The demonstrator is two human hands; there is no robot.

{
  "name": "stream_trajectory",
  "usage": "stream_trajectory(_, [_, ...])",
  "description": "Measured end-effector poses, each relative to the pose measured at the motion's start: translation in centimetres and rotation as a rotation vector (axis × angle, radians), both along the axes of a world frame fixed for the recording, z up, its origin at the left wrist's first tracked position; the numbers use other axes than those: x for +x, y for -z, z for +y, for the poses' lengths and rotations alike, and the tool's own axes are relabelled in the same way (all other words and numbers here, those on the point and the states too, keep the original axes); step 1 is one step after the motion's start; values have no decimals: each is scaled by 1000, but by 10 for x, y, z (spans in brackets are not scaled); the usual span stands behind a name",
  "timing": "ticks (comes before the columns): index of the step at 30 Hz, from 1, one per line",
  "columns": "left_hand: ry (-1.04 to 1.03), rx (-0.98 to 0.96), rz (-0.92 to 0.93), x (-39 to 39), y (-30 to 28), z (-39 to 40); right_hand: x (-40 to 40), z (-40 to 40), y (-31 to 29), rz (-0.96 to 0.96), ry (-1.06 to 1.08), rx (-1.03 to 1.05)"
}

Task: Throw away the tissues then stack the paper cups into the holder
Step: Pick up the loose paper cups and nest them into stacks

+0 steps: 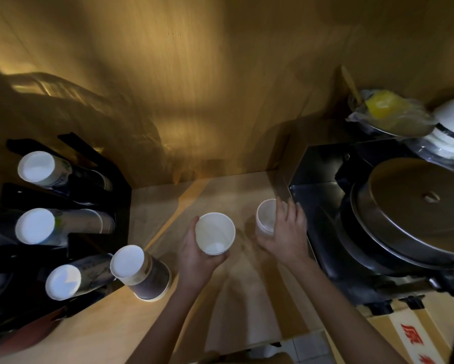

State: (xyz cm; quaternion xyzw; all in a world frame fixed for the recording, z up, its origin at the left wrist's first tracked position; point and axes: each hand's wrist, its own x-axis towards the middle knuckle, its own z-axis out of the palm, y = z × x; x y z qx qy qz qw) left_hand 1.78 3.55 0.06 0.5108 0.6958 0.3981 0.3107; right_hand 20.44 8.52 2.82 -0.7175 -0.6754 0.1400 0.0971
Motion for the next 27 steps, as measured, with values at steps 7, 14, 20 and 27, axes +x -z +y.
stream_trajectory(7, [80, -19, -21, 13, -9, 26, 14, 3, 6, 190, 95, 50])
stream_trajectory(14, [123, -60, -3, 22, -11, 36, 25, 4, 6, 312, 129, 90])
stream_trajectory(20, [126, -69, -9, 21, -7, 35, 30, -3, 12, 362, 132, 93])
stream_trajectory(27, [121, -73, 4, 23, -6, 34, 28, -9, 15, 440, 132, 110])
